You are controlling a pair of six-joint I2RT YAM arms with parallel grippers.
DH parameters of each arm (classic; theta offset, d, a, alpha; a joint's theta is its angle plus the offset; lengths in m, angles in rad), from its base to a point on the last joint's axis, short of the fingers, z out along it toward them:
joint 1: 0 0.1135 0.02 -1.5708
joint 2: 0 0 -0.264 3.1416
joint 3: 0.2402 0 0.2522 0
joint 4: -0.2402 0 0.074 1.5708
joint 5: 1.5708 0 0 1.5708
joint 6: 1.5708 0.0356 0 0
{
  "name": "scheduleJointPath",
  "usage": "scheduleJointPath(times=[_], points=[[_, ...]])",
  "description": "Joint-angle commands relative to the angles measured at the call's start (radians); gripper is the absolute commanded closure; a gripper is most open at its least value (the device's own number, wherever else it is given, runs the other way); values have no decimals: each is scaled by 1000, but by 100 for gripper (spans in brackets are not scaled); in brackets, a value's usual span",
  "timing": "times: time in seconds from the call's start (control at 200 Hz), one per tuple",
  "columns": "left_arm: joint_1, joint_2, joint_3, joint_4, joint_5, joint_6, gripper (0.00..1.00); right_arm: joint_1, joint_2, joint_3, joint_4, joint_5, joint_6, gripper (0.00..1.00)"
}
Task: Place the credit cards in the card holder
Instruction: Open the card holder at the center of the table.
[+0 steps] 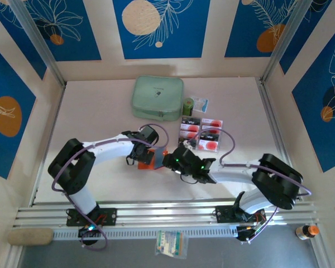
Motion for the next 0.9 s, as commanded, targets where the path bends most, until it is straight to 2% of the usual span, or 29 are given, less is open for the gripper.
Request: scheduleJointPath(times=[0.0,0.16,0.35,0.665,0.8,0.895], points=[[-7,-28,-8,-5,-20,1,0,-42,-58,27,-157,-31,-133,47],[-8,-65,-7,-12,-15,-12,0,-95,-83,85,-214,-98,-263,47],[-12,-116,6,-20,-3,-29,0,-103,-60,152,-235,-136,-355,46],[-15,-106,12,-22,-2,-29,0,-105,71,219,-282,-102,-326,42],[-16,-105,2,-14,1,-32,0,-113,116,233,-295,-92,-319,44],[-16,-106,1,-11,1,-34,0,-122,144,234,-295,-93,-314,48]])
